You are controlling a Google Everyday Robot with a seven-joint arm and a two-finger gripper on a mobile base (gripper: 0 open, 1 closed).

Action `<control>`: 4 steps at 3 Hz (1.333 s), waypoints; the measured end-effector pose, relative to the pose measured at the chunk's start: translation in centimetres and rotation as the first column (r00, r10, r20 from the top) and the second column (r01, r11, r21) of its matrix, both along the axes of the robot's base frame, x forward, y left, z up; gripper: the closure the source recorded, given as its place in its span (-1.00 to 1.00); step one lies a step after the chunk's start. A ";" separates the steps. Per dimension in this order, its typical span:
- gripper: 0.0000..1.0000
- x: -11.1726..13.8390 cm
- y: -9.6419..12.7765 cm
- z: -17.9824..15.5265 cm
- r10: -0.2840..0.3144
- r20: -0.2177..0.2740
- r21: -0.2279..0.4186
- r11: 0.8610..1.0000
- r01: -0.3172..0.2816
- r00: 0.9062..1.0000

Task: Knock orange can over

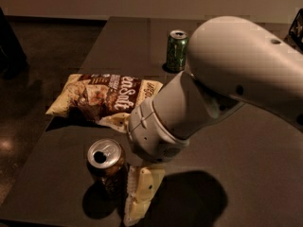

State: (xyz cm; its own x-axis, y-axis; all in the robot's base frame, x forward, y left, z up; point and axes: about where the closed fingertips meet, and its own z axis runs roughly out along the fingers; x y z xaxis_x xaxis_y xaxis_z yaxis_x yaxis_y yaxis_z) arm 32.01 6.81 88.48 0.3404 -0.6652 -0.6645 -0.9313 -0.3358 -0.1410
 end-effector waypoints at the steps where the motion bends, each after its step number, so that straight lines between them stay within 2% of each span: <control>1: -0.68 -0.4 0.5 0.0 0.022 -0.007 -0.010 1.000 -0.022 1.000; 3: 0.26 -0.4 1.3 0.9 0.052 -0.039 0.002 0.999 -0.052 0.998; 4: 0.73 1.8 -0.5 2.0 0.014 -0.072 -0.009 1.000 -0.015 0.997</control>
Offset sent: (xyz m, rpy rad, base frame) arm -0.0052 0.0141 0.0066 0.0109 0.0538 0.0656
